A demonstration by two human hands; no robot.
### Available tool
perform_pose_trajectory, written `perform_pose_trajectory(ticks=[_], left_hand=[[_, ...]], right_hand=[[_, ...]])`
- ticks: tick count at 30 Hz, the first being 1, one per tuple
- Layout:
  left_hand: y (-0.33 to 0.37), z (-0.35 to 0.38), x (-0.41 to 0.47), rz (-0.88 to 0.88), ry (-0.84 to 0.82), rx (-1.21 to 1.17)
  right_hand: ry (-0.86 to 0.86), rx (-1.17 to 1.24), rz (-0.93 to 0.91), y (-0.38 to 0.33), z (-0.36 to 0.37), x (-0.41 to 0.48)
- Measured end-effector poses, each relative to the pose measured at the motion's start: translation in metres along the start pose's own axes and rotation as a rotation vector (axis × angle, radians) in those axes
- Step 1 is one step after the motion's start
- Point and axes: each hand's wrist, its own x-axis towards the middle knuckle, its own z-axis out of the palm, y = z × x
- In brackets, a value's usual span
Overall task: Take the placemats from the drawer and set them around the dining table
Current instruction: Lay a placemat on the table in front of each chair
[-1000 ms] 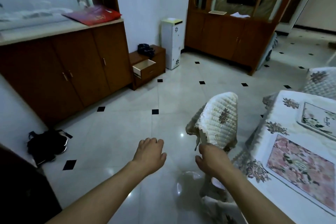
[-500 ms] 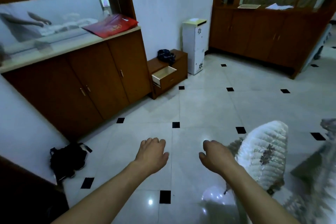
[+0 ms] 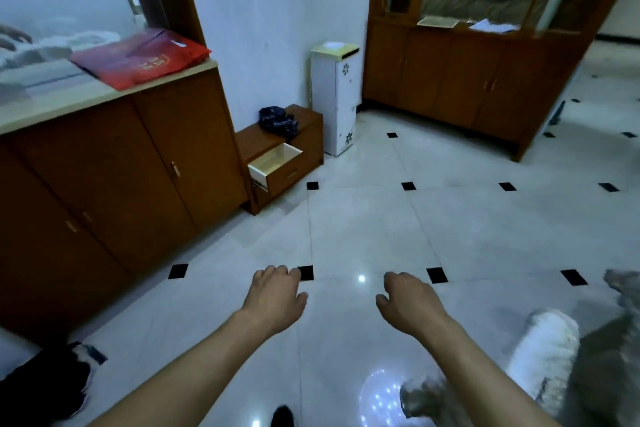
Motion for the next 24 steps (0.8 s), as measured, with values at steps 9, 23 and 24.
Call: perform_pose_trajectory(ticks=[9,23,24], left_hand=[[0.022,-0.034,0.21,0.365,0.006,0.025],[0.281,-0.038,0.432,0.768,-0.049,0.101],[0.3,-0.04,0.445,0.786,-0.05,0.103]], right_hand=[[0.068,0.023,0.363,0.055,-0.045,0.1],[0.121,0.153,0.758,0.296,-0.09,0.191],[0.126,0.157,0.765,0.312,-0.096,0.2]])
